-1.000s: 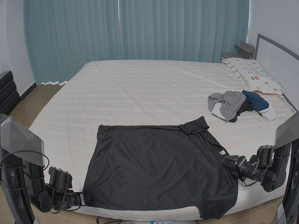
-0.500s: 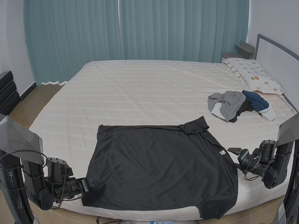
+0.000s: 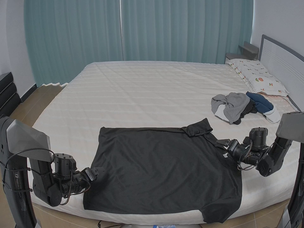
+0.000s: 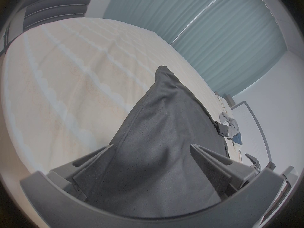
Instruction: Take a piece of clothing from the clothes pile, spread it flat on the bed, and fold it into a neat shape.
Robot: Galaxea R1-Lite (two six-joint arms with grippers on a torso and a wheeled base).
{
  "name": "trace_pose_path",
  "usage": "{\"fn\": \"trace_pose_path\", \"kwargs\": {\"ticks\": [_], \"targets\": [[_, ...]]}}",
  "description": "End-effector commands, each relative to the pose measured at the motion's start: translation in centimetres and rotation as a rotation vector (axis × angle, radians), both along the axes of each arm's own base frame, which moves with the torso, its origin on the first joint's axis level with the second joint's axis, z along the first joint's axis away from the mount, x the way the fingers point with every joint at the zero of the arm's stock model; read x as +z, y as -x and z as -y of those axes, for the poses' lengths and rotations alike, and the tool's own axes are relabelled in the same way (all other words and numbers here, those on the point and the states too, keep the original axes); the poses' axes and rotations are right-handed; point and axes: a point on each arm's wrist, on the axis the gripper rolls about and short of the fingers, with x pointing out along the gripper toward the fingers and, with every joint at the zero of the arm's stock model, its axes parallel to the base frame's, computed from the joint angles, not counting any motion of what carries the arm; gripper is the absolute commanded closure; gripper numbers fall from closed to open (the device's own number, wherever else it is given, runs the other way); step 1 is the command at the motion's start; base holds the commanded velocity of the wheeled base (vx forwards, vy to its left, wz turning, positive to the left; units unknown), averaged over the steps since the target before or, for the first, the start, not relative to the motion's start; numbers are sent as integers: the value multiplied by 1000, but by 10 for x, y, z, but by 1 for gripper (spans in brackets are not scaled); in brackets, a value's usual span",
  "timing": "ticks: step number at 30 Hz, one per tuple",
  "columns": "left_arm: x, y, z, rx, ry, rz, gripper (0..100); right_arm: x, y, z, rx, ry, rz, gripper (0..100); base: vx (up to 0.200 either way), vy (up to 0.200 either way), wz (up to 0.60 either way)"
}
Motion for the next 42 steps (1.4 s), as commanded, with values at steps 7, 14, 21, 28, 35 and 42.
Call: {"fn": "trace_pose_path", "kwargs": {"ticks": [7, 14, 21, 28, 35, 42], "targets": [[-10, -13, 0, 68, 77, -9, 0, -10, -79, -58, 104, 46, 32, 0, 0, 0, 0], [-10, -13, 0, 93, 89, -10, 0, -33, -88, -57, 89, 41, 10, 0, 0, 0, 0], [-8, -15, 0, 108, 113, 15, 0, -39, -94, -46, 64, 38, 18, 0, 0, 0, 0], [-8, -16, 0, 108, 115, 16, 0, -55, -107, -48, 38, 50, 35, 0, 0, 0, 0], [-8, -16, 0, 108, 115, 16, 0, -54, -117, -35, -31, 55, 121, 0, 0, 0, 0], [-8, -17, 0, 108, 116, 21, 0, -52, -123, -14, -91, 60, 146, 0, 0, 0, 0]]}}
